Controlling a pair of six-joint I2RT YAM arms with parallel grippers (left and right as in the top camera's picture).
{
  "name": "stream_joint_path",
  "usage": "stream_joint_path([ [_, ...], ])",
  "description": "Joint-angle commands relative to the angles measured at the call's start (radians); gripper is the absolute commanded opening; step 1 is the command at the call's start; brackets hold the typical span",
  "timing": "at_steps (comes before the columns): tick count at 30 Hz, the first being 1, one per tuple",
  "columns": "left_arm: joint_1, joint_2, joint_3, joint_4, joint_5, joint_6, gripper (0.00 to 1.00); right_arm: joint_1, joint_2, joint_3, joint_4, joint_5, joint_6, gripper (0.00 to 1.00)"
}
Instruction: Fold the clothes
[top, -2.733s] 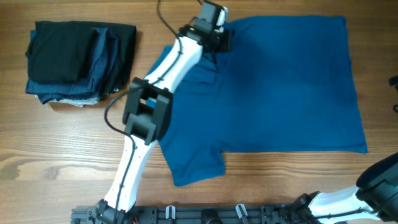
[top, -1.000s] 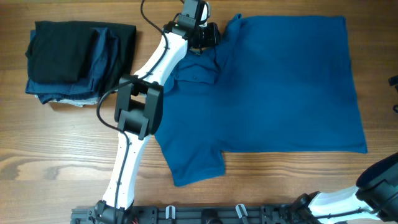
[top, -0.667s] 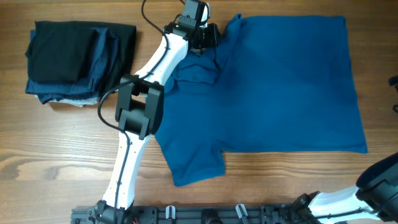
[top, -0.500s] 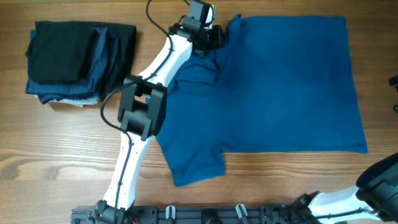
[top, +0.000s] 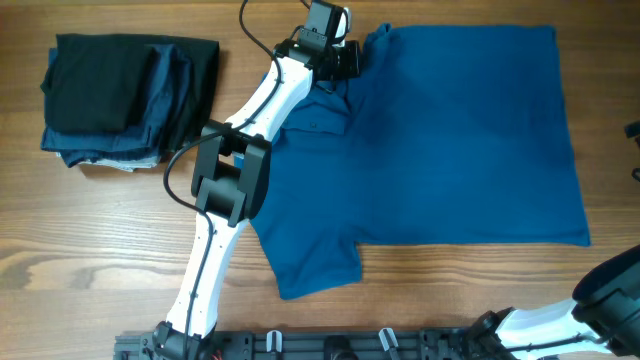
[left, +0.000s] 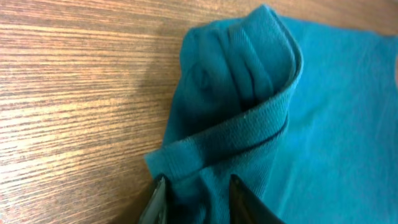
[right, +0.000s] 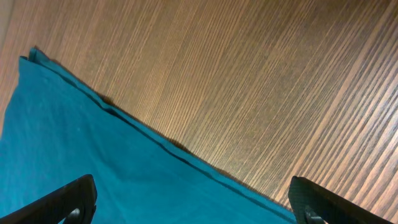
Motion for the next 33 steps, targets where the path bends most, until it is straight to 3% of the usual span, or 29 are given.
stream_joint_path([
  [1, 0.007, 0.019, 0.01, 0.018, 0.001, 0.006, 0.18, -0.007, -0.011, 0.012, 0.0, -0.012, -0.003, 1.0],
  [4, 0.014, 0.014, 0.01, 0.024, 0.001, 0.006, 0.07, -0.007, -0.011, 0.012, 0.0, -0.013, -0.003, 1.0],
  [9, 0.023, 0.014, 0.009, 0.023, 0.001, 0.006, 0.06, -0.007, -0.011, 0.012, 0.0, -0.012, -0.003, 1.0],
  [10, 0.024, 0.014, 0.009, 0.023, 0.001, 0.006, 0.09, -0.007, -0.011, 0.012, 0.0, -0.013, -0.003, 1.0],
  [11, 0.024, 0.014, 0.009, 0.023, 0.001, 0.006, 0.2, -0.007, -0.011, 0.012, 0.0, -0.012, -0.003, 1.0],
  [14, 0.021, 0.016, 0.009, 0.022, 0.001, 0.006, 0.28, -0.007, -0.011, 0.012, 0.0, -0.012, -0.003, 1.0],
  [20, 0.007, 0.026, 0.008, 0.024, -0.064, 0.01, 0.29, -0.007, -0.011, 0.012, 0.0, -0.012, -0.003, 1.0],
  [33, 0.006, 0.028, 0.008, 0.016, -0.063, 0.009, 0.32, -0.007, -0.011, 0.012, 0.0, -0.013, -0.003, 1.0],
])
